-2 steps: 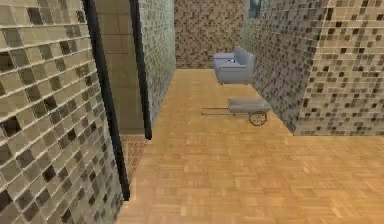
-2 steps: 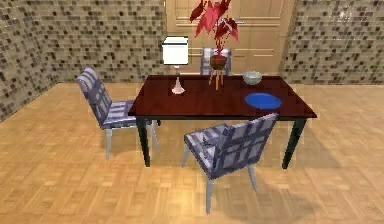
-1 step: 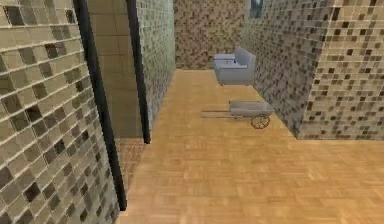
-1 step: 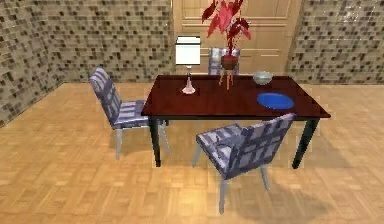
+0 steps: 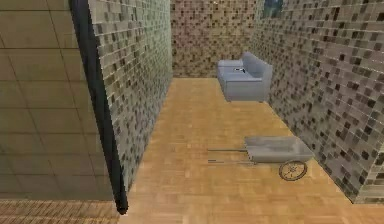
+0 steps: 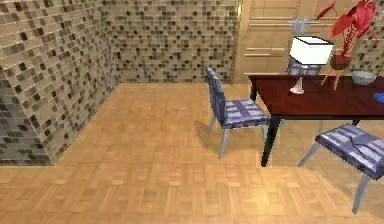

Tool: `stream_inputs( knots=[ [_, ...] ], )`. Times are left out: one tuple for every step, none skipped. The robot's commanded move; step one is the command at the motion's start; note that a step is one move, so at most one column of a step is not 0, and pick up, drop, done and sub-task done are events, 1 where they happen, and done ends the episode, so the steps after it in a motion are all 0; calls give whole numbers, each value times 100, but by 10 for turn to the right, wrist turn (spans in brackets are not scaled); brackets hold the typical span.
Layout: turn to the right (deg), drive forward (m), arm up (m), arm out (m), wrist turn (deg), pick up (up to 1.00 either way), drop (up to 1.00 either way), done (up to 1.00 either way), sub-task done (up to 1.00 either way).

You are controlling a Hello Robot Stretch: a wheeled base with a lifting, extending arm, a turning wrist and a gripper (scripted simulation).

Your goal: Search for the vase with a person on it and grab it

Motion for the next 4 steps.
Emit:
stream_inputs(
  knots=[
    [0, 65, 0, 0, 0, 0, 0, 0, 0],
    [-450, 0, 0, 0, 0, 0, 0, 0, 0],
    [-360, 0, 0, 0, 0, 0, 0, 0, 0],
    [0, 100, 0, 0, 0, 0, 0, 0, 0]
  ],
)
